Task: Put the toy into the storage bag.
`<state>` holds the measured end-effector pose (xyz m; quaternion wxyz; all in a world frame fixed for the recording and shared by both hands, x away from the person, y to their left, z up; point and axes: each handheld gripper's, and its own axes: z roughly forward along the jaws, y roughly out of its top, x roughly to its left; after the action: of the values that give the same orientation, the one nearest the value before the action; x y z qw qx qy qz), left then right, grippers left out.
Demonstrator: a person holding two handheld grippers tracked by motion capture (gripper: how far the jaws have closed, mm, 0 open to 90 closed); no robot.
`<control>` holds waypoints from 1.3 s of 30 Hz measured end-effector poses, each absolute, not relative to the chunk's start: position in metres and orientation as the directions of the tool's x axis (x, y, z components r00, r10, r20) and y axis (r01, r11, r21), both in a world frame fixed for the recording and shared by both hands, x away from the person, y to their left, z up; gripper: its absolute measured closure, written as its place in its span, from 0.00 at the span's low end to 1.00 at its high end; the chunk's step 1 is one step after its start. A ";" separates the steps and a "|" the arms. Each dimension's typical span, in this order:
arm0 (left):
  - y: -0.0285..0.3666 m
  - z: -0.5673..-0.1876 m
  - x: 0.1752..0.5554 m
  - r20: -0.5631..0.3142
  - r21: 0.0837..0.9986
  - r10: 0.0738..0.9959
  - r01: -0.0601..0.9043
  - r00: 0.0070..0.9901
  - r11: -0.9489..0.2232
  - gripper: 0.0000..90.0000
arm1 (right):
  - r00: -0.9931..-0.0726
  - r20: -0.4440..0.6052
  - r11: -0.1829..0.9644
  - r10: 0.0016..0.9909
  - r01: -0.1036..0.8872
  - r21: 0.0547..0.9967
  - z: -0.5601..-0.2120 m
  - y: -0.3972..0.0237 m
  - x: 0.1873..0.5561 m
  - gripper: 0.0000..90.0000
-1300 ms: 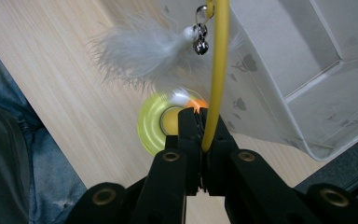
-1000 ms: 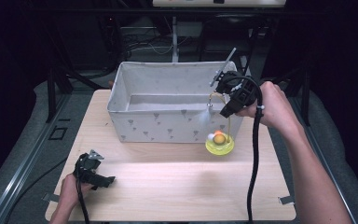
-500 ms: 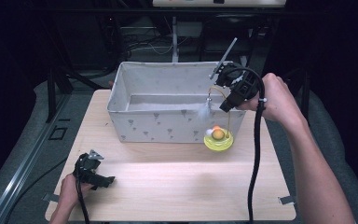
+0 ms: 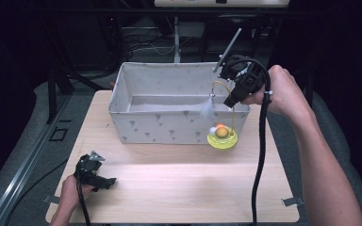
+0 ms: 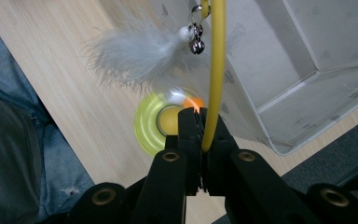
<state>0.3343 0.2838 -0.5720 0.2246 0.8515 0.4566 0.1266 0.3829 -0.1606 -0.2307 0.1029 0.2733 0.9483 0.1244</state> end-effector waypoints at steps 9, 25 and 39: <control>0.285 -0.572 0.334 0.009 0.498 0.833 0.720 0.553 -0.484 0.00 | -0.827 -0.134 0.818 0.546 0.492 0.298 -0.220 -0.159 0.385 0.98; 0.285 -0.572 0.334 0.008 0.498 0.833 0.720 0.554 -0.484 0.00 | -0.819 -0.147 0.813 0.555 0.497 0.304 -0.200 -0.157 0.393 0.98; 0.285 -0.572 0.334 0.007 0.497 0.832 0.720 0.554 -0.484 0.00 | -0.804 -0.171 0.806 0.570 0.505 0.310 -0.183 -0.156 0.399 0.98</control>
<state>0.3344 0.2849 -0.5716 0.2252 0.8523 0.4553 0.1245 0.3989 -0.1564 -0.1830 0.1287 0.2855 0.9414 0.1254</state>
